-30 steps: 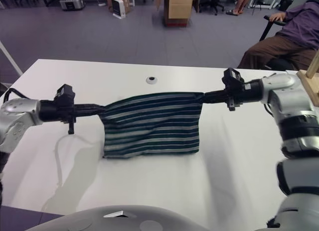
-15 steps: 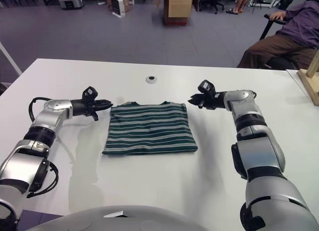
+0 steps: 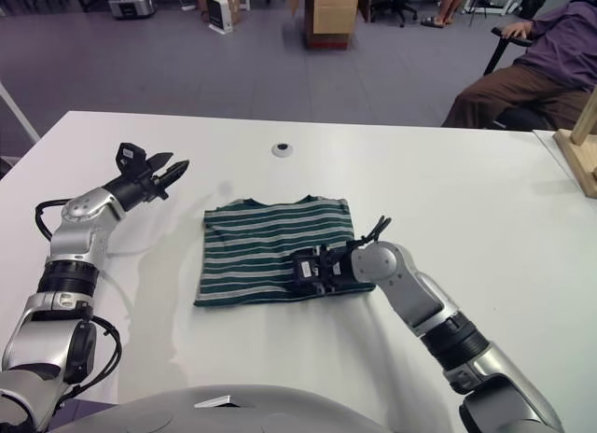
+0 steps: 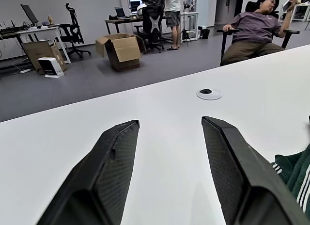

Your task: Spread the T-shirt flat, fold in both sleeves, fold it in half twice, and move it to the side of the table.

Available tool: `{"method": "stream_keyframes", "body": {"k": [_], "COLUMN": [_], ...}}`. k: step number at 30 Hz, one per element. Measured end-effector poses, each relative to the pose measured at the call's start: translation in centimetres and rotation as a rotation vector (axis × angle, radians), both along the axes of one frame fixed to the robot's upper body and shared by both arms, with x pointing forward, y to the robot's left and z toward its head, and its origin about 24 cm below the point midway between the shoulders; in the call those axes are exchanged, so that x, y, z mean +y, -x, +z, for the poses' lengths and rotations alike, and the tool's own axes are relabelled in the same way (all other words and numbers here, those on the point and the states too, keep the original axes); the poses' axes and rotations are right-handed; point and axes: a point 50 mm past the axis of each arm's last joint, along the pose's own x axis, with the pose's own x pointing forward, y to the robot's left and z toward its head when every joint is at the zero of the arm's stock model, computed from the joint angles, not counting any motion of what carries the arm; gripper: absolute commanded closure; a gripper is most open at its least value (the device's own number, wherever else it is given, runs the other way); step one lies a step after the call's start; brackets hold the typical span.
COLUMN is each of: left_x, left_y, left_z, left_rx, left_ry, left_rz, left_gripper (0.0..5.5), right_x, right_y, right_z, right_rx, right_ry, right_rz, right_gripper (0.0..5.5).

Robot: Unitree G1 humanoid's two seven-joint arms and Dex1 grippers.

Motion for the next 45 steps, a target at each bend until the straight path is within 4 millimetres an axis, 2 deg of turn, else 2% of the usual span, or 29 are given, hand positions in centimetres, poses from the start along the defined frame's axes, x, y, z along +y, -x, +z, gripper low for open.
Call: {"method": "stream_keyframes", "body": {"k": [3,5,6,7,8,11,13,15,18,19,21,24,26,27,30,33,35,37,39,40,42,45], "left_x": [-0.3,-1.0,-1.2,-1.5,-1.9,-3.3,-3.5,-3.3,-3.2,-3.1,-3.1,-2.7,-2.3,-2.1,-1.7,-1.6,-1.9,-2.5,-1.7,-0.9,0.3,-1.5], "left_y": [0.8,1.1,1.2,1.3,1.3,1.2,0.9,0.6,0.5,0.5,0.5,0.7,1.0,1.3,1.9,2.5,3.3,5.7,10.4,12.4,15.6,17.1], "left_z": [0.0,0.5,0.6,0.6,0.6,0.7,1.4,2.3,2.6,2.6,2.5,2.9,2.8,2.5,2.2,2.5,3.1,3.5,2.4,1.5,0.8,1.3], "left_rx": [-0.003,-0.023,-0.025,-0.018,-0.017,-0.015,-0.041,-0.076,-0.085,-0.079,-0.07,-0.09,-0.089,-0.084,-0.075,-0.087,-0.108,-0.121,-0.023,0.06,0.186,0.096], "left_ry": [-0.013,-0.024,-0.025,-0.026,-0.027,-0.037,-0.038,-0.016,-0.013,-0.016,-0.018,-0.02,-0.02,-0.022,-0.025,-0.042,-0.103,-0.237,-0.483,-0.604,-0.777,-0.812], "left_rz": [0.006,-0.014,-0.02,-0.029,-0.042,-0.097,-0.092,-0.06,-0.044,-0.044,-0.044,-0.021,-0.002,0.008,0.03,0.026,-0.056,-0.266,-0.579,-0.717,-0.945,-1.084], "left_gripper": [3.13,3.13,3.13,3.13,3.13,3.13,3.13,3.13,3.13,3.13,3.13,3.13,3.13,3.13,3.13,3.13,2.81,2.61,2.61,2.61,2.61,2.61], "right_x": [-4.5,-8.2,-9.7,-10.8,-11.2,-11.6,-10.6,-8.5,-5.6,-4.2,-2.7,1.3,4.2,4.5,2.4,1.8,0.8,-1.5,-5.6,-6.7,-7.7,-7.8], "right_y": [-2.4,-4.7,-5.2,-5.6,-5.7,-7.0,-8.3,-9.4,-9.0,-8.6,-8.4,-7.1,-4.2,-3.1,-1.3,-1.9,-2.7,-2.1,0.0,1.3,3.3,4.1], "right_z": [1.1,1.9,2.1,2.2,2.2,3.5,3.2,1.8,-1.1,-1.7,-1.9,-2.1,-2.0,-2.0,-1.8,-1.4,0.4,2.5,3.0,3.0,2.9,2.6], "right_rx": [-0.093,-0.17,-0.183,-0.183,-0.182,-0.214,-0.197,-0.139,0.034,0.089,0.12,0.189,0.255,0.264,0.212,0.132,0.083,0.025,0.058,0.088,0.117,0.052], "right_ry": [0.186,0.325,0.365,0.376,0.358,0.143,-0.019,-0.162,-0.243,-0.273,-0.277,-0.327,-0.358,-0.347,-0.25,-0.239,-0.292,-0.263,-0.11,-0.058,0.012,0.067], "right_rz": [-0.078,-0.189,-0.241,-0.298,-0.328,-0.547,-0.71,-0.848,-0.919,-0.904,-0.852,-0.649,-0.394,-0.312,-0.183,-0.205,-0.235,-0.15,-0.065,-0.01,0.116,0.233], "right_gripper": [2.93,2.93,2.93,2.93,2.93,2.93,2.93,2.93,2.93,2.93,2.93,2.93,2.93,2.93,2.93,2.93,2.93,2.93,2.93,2.93,2.93,2.93]}}
